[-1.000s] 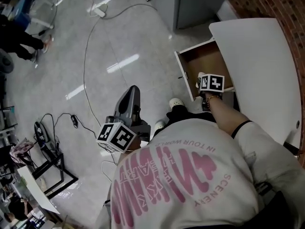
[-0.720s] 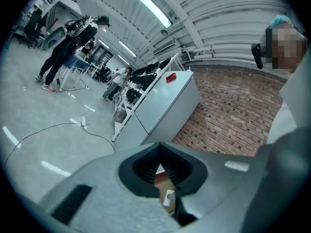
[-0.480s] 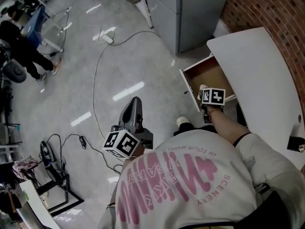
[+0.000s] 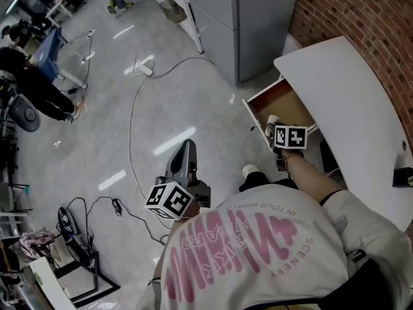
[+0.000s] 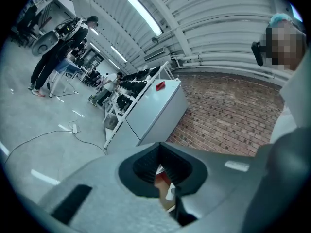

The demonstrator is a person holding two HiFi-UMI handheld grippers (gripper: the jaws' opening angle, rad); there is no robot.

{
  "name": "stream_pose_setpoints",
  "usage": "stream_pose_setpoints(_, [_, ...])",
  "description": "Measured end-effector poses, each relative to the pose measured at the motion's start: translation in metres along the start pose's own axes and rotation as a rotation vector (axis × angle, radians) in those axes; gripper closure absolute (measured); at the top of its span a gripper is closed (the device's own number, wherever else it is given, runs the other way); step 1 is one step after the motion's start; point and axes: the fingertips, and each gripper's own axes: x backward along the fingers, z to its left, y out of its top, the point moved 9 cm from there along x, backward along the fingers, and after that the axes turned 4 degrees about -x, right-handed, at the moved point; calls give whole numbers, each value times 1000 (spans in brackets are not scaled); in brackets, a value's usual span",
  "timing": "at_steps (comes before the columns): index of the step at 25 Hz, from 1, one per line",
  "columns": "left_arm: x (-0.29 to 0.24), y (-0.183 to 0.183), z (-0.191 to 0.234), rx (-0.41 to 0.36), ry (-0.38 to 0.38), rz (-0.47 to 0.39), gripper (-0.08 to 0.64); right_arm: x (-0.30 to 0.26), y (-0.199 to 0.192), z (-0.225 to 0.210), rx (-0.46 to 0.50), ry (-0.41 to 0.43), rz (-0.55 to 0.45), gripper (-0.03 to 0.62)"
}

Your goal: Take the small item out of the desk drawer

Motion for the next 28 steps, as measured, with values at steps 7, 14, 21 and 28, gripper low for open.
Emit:
stream_pose_setpoints(7, [20, -2, 1, -4, -7, 6, 557, 24, -13, 18, 20, 18, -40, 465])
stream_pose_setpoints(14, [36, -4, 7, -19, -2, 11, 557, 42, -14, 53, 17, 136, -97, 465])
stream_pose_setpoints(21, [45, -8, 6, -13, -13, 15, 557, 59, -4, 85, 14, 233, -163, 465])
stream_pose_setpoints(28, [55, -1, 7, -15, -11, -2, 557, 75, 11, 113, 3, 307, -219, 465])
